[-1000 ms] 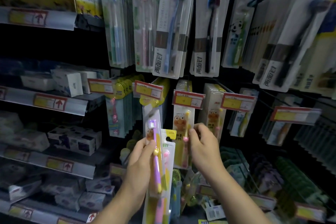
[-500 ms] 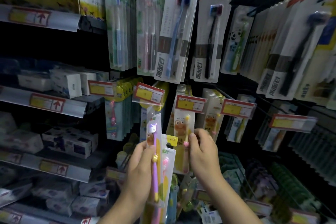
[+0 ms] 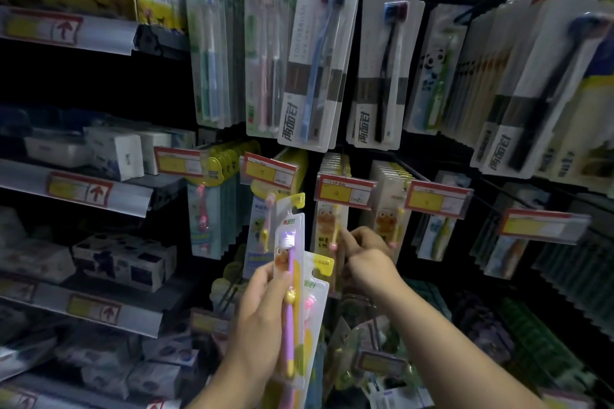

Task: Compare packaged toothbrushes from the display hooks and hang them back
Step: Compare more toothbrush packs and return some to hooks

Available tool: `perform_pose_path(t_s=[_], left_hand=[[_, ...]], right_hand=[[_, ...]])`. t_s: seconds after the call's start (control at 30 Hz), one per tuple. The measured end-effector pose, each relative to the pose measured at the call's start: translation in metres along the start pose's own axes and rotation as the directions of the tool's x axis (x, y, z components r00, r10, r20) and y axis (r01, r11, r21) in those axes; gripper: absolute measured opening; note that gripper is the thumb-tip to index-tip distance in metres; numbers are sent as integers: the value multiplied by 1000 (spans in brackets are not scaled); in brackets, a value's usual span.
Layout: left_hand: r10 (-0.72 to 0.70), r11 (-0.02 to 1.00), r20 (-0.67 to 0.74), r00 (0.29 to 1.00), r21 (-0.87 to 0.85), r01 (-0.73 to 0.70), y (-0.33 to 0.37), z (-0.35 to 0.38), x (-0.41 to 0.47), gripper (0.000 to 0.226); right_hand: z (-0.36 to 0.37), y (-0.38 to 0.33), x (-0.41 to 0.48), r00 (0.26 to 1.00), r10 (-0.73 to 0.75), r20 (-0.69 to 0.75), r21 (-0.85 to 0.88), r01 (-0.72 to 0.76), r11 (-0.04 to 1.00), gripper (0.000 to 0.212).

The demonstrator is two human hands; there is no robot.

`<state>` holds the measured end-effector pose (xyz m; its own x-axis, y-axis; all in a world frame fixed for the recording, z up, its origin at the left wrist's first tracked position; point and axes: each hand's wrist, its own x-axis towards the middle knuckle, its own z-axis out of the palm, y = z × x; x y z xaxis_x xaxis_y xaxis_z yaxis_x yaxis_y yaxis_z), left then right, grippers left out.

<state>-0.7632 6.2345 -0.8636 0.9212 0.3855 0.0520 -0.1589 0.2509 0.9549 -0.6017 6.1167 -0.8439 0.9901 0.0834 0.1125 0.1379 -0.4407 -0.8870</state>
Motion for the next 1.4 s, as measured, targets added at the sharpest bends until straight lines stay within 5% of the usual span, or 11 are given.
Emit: perform_pose_path(t_s=[0.1, 0.27, 0.4, 0.73, 0.87, 1.07, 1.4], left_hand=[[16, 997, 35, 999, 70, -19, -7, 3, 1, 22], [63, 993, -23, 998, 102, -61, -22, 19, 7, 21], [71, 997, -57, 996, 44, -68, -29, 41, 11, 20], [31, 999, -94, 995, -41, -35, -41, 78, 21, 20], [47, 999, -150, 988, -11, -49, -45, 82, 26, 25], [162, 984, -191, 968, 111, -142, -49, 83, 24, 17], [196, 973, -141, 970, 154, -174, -53, 82, 20, 8]], right_hand=[[-14, 2, -23, 998, -56, 3, 44, 56, 997, 29], [-38, 6, -67, 868, -23, 496, 320, -158, 934, 52], [-54, 15, -75, 814, -127, 566, 292, -55, 955, 16], [-99, 36, -74, 881, -152, 448, 404, -48, 914, 24], [-109, 34, -71, 954, -191, 232, 394, 87, 915, 18], [-118, 29, -58, 962, -268, -53, 290, 272, 918, 25], [-98, 17, -49, 929, -359, -89, 209, 370, 905, 21]])
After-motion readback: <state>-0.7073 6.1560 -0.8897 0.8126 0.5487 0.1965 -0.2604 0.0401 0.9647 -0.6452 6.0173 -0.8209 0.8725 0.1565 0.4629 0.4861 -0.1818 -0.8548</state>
